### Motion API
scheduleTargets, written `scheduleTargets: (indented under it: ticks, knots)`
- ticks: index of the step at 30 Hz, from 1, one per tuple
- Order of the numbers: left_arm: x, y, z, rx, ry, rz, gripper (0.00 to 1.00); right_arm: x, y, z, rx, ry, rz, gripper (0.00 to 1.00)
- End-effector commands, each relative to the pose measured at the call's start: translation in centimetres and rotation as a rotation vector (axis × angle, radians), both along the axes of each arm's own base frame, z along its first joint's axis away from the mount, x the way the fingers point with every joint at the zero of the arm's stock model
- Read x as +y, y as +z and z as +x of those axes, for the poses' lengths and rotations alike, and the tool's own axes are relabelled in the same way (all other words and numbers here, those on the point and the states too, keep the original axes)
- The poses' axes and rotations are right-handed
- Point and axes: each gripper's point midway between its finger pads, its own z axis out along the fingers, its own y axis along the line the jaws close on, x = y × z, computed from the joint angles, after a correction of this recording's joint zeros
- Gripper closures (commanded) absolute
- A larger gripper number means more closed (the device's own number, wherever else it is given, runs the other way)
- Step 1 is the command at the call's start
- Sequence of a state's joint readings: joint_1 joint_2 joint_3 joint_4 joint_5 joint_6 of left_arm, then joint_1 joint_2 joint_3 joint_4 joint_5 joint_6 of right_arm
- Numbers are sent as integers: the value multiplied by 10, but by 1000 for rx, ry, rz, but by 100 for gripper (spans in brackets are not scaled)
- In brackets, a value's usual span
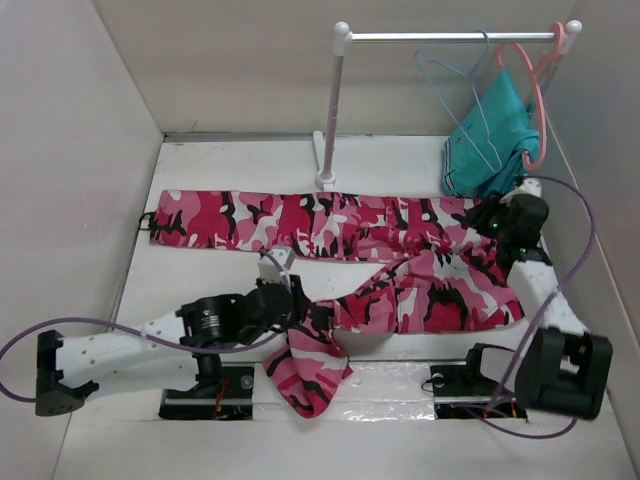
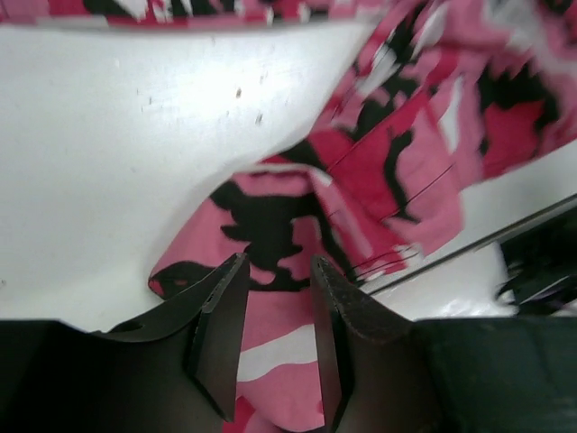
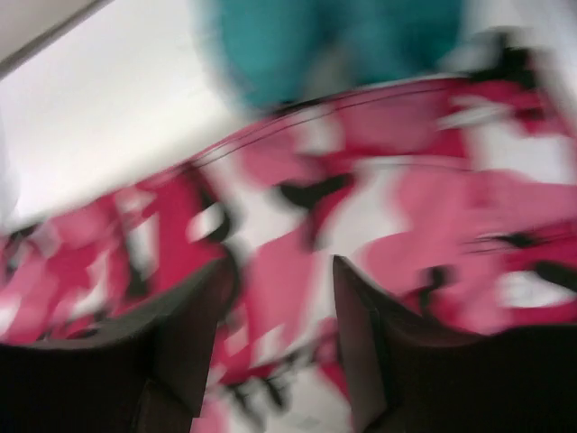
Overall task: Place the trousers on the hanger
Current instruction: Flatten out the trousers at the center of the board.
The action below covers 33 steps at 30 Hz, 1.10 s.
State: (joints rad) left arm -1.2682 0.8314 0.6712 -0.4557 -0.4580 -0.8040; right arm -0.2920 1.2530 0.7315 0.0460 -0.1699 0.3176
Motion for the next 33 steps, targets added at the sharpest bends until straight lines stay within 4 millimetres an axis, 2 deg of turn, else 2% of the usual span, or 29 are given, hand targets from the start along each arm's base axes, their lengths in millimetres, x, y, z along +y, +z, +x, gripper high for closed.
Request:
scheduleTargets:
  ticks: [1,2,3,4,5,6,8,9,10,11,12,13,14,15,16,17,18,19,20,22,23,26,28,30,33]
  knots:
    - [14,76,21,-137,130,-169,69,73,39,-15,-169,222,-81,61]
    - [23,85,23,-161,148,-162,75,99,44,-21,-185,302,-90,69]
    - [35,111,30,-212,200,-199,79,159,40,-41,-160,480,-88,79]
    - [44,121,33,-234,226,-201,81,190,46,-54,-174,575,-92,93]
    - [54,131,34,-257,247,-191,85,220,59,-68,-212,661,-94,96]
    - [69,157,38,-306,293,-238,86,275,57,-106,-196,845,-86,99]
    - [89,177,40,-348,330,-248,87,323,65,-139,-212,996,-75,100]
    - [103,199,40,-378,362,-302,87,347,66,-156,-212,1073,-70,100]
    - [110,209,39,-394,368,-319,86,384,66,-198,-216,1226,-61,100]
    - [118,216,39,-412,379,-323,84,403,64,-214,-207,1282,-77,100]
    - [129,229,38,-430,402,-357,83,430,56,-227,-177,1351,-121,100]
    - [134,234,38,-440,404,-363,81,456,52,-268,-172,1472,-144,99]
    - [140,242,37,-456,408,-366,79,480,40,-274,-143,1498,-227,99]
    - [143,245,37,-460,415,-368,79,488,56,-286,-174,1509,-228,98]
    - [146,247,37,-462,420,-363,79,504,25,-294,-114,1538,-301,95]
    - [147,247,38,-466,426,-348,78,516,18,-311,-106,1580,-325,92]
    - [149,249,39,-473,436,-338,78,525,10,-319,-93,1608,-345,88]
    - [150,248,40,-479,438,-321,77,539,-1,-326,-78,1631,-369,74]
    - [151,248,41,-485,443,-309,77,545,-7,-337,-77,1651,-386,66]
    - [150,247,43,-502,447,-274,76,555,-16,-344,-64,1659,-412,52]
    - [149,248,45,-509,448,-264,76,555,-31,-340,-35,1639,-447,49]
    - [140,247,50,-534,449,-222,73,553,-55,-343,32,1616,-478,47]
    - [128,239,54,-538,428,-181,71,550,-66,-342,64,1591,-479,46]
    - [116,237,58,-542,422,-155,71,544,-83,-335,90,1544,-522,44]
    - [101,240,61,-548,397,-154,68,547,-103,-337,131,1542,-532,39]
